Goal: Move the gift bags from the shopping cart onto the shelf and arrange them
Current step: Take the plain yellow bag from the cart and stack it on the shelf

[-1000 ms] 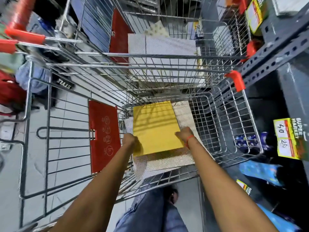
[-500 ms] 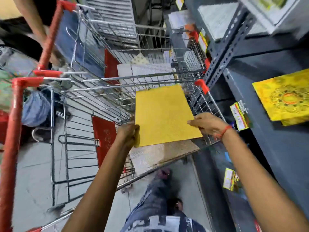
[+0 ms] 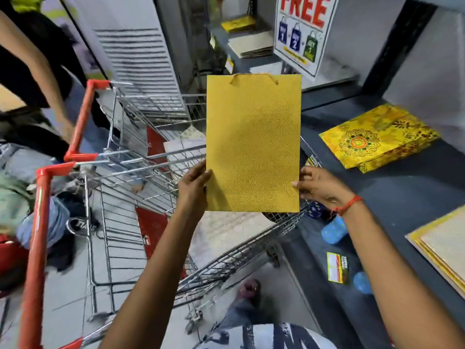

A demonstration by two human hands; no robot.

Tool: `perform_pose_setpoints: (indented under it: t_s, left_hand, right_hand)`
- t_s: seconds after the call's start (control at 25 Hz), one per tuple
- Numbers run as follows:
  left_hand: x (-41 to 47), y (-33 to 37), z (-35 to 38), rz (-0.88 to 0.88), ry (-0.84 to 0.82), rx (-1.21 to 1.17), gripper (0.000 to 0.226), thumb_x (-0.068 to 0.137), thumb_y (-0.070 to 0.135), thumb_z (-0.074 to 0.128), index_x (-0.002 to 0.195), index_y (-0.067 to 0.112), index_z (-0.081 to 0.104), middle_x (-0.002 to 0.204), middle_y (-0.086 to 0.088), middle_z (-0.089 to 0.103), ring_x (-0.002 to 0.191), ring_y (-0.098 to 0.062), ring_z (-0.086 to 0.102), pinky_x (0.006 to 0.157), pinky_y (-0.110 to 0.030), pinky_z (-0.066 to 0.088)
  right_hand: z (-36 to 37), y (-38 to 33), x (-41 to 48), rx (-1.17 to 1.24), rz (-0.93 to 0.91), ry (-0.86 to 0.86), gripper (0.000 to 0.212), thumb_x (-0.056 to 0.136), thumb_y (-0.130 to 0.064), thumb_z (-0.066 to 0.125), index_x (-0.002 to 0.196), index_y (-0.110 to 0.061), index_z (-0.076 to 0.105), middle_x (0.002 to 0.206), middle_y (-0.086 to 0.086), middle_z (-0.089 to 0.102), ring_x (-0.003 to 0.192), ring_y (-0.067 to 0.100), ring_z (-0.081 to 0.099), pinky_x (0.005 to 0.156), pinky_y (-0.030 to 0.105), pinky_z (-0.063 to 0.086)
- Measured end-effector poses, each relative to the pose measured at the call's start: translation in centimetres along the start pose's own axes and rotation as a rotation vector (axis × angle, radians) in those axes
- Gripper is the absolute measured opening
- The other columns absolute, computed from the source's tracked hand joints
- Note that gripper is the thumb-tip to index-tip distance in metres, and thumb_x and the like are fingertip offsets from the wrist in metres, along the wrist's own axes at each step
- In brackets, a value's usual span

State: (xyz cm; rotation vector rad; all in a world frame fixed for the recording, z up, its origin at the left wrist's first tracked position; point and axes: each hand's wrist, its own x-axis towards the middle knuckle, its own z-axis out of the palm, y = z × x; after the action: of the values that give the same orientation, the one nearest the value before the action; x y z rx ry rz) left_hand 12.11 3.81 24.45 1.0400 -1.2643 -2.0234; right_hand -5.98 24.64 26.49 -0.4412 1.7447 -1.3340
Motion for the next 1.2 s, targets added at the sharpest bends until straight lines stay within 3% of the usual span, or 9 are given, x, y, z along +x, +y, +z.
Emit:
perform_pose_setpoints:
  t_s: [0.24, 0.36, 0.44, 0.52, 0.6, 0.72, 0.8, 0.96, 1.2]
  left_hand:
    - [-2.1, -1.1, 5.9, 0.008, -0.119, 0.057, 0.038, 0.091, 0.000, 0.051, 0.129, 0.004, 0.054, 0.130, -0.017, 0.059, 0.103, -0.021, 0.056, 0.088, -0.034, 0.046]
    - [-2.8, -2.0, 10.7, 0.012, -0.246, 0.126, 0.035, 0.093, 0.002, 0.047, 0.127, 0.006, 0.055, 0.101, -0.004, 0.069, 0.091, -0.016, 0.058, 0.073, -0.025, 0.045]
    - [-3.9, -3.2, 15.4, 0.008, -0.394, 0.200, 0.033, 0.093, 0.002, 0.046, 0.124, 0.011, 0.057, 0.073, 0.010, 0.071, 0.068, -0.005, 0.060, 0.057, -0.017, 0.046]
    - [-5.5, -4.6, 19.9, 0.018, -0.511, 0.263, 0.027, 0.093, 0.001, 0.046, 0.113, 0.010, 0.062, 0.065, 0.011, 0.070, 0.058, -0.003, 0.061, 0.053, -0.016, 0.048]
    - [-7.4, -6.2, 24.0, -0.005, -0.615, 0.272, 0.022, 0.093, -0.001, 0.046, 0.104, 0.006, 0.064, 0.072, 0.005, 0.071, 0.064, -0.008, 0.064, 0.056, -0.017, 0.049]
    - [-10.5, -8.8, 30.0, -0.017, -0.771, 0.339, 0.031, 0.091, -0.007, 0.046, 0.120, -0.004, 0.057, 0.067, 0.004, 0.071, 0.062, -0.007, 0.063, 0.061, -0.018, 0.050]
    - [-12.5, -10.4, 33.1, -0.033, -0.866, 0.382, 0.037, 0.088, -0.014, 0.044, 0.123, -0.008, 0.054, 0.074, -0.004, 0.068, 0.067, -0.014, 0.060, 0.069, -0.026, 0.049]
    - [-13.9, -13.3, 36.7, -0.056, -0.867, 0.478, 0.037, 0.083, -0.018, 0.041, 0.111, -0.005, 0.062, 0.099, -0.013, 0.058, 0.087, -0.024, 0.055, 0.079, -0.039, 0.048]
    - [-13.5, -15.8, 37.5, -0.046, -0.922, 0.612, 0.027, 0.088, -0.008, 0.046, 0.105, 0.003, 0.065, 0.090, -0.012, 0.056, 0.080, -0.020, 0.048, 0.067, -0.033, 0.037]
  right_hand:
    - [-3.7, 1.7, -6.3, 0.031, -0.081, 0.287, 0.026, 0.091, 0.010, 0.046, 0.116, 0.005, 0.051, 0.078, -0.001, 0.062, 0.055, -0.002, 0.064, 0.052, 0.017, 0.051]
    - [-5.9, 3.6, -10.4, 0.061, -0.156, 0.482, 0.028, 0.091, 0.011, 0.045, 0.118, 0.013, 0.050, 0.083, 0.004, 0.060, 0.058, -0.005, 0.063, 0.059, 0.017, 0.049]
    - [-7.8, 5.7, -13.9, 0.054, -0.234, 0.675, 0.025, 0.089, 0.013, 0.046, 0.114, 0.015, 0.053, 0.096, 0.012, 0.063, 0.074, 0.005, 0.063, 0.078, 0.026, 0.051]
    - [-9.6, 8.2, -17.0, 0.039, -0.258, 0.875, 0.025, 0.088, 0.013, 0.047, 0.110, 0.012, 0.057, 0.103, 0.017, 0.064, 0.085, 0.017, 0.058, 0.091, 0.043, 0.047]
    - [-11.0, 10.2, -19.8, 0.035, -0.254, 1.061, 0.028, 0.088, 0.011, 0.047, 0.111, 0.004, 0.061, 0.100, 0.015, 0.066, 0.091, 0.018, 0.057, 0.089, 0.042, 0.047]
    - [-13.2, 12.2, -23.4, -0.001, -0.189, 1.377, 0.030, 0.088, 0.008, 0.047, 0.113, 0.000, 0.061, 0.100, 0.013, 0.063, 0.088, 0.018, 0.054, 0.078, 0.031, 0.044]
    - [-14.7, 13.0, -24.9, -0.105, -0.072, 1.551, 0.030, 0.089, 0.006, 0.045, 0.115, 0.006, 0.059, 0.099, 0.022, 0.061, 0.088, 0.027, 0.055, 0.081, 0.034, 0.042]
    - [-16.6, 13.2, -25.8, -0.224, 0.073, 1.613, 0.038, 0.091, 0.006, 0.038, 0.126, 0.005, 0.051, 0.118, 0.033, 0.058, 0.112, 0.046, 0.052, 0.100, 0.048, 0.041]
    - [-16.4, 14.7, -25.7, -0.256, 0.244, 1.623, 0.041, 0.093, 0.001, 0.036, 0.133, 0.003, 0.045, 0.130, 0.034, 0.048, 0.123, 0.045, 0.041, 0.106, 0.043, 0.033]
